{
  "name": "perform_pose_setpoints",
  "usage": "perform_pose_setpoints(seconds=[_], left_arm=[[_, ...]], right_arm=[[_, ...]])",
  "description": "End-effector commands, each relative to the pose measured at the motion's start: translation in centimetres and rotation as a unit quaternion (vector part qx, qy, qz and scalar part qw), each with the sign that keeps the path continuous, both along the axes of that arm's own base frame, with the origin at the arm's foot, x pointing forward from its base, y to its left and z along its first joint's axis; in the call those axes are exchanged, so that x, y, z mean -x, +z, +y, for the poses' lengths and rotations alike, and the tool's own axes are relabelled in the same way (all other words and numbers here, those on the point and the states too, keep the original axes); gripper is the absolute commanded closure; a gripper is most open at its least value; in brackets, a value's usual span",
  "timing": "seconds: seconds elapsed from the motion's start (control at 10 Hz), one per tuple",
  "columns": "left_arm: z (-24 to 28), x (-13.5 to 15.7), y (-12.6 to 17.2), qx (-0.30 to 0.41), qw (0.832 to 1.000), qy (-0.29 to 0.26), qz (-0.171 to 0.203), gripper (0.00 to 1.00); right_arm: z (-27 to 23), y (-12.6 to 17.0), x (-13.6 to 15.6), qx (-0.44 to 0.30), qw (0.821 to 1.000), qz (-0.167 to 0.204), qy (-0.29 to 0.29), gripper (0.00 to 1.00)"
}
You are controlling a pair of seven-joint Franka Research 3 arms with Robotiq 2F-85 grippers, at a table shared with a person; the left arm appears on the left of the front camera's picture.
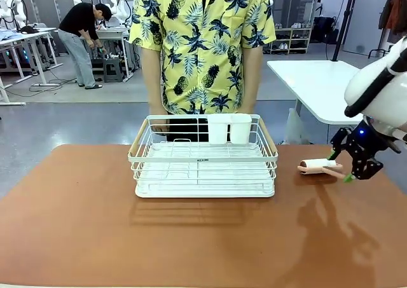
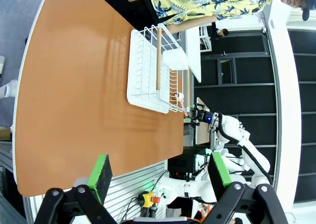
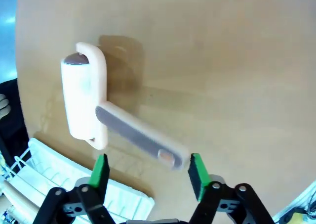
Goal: Clean the table.
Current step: Place the Lint Roller down when the Dish drying rack is positioned in the middle of the table.
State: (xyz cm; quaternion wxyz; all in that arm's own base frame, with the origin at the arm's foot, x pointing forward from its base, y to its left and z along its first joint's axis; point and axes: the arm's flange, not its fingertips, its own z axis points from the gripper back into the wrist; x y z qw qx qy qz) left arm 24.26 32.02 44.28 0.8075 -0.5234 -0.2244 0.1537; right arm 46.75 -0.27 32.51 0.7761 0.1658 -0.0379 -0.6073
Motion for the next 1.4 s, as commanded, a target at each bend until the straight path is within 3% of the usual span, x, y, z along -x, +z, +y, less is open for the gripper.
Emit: perform_pose_setpoints(seconds=[0.0, 0.4, 0.5, 1.3], left_arm=[[0.4, 0.1, 0.1, 0.005, 1.0, -0.004, -0.015, 0.0], [0.4, 0.1, 0.1, 0.005, 1.0, -0.004, -0.015, 0.0], [0.4, 0.1, 0.1, 0.005, 1.0, -0.004, -0.015, 0.0], [0.4, 0.1, 0.1, 0.005, 1.0, -0.004, -0.015, 0.0]], right_arm=[[1.1, 3.8, 1.3, 0.028, 0.999, 0.029, -0.018, 0.0], [0.5, 4.9, 0.8, 0.026, 0.998, 0.032, -0.044, 0.0], [0.1, 4.3, 1.5, 0.024, 0.999, 0.022, -0.007, 0.0], [0.1, 4.3, 1.5, 0.024, 0.999, 0.022, -0.007, 0.0]])
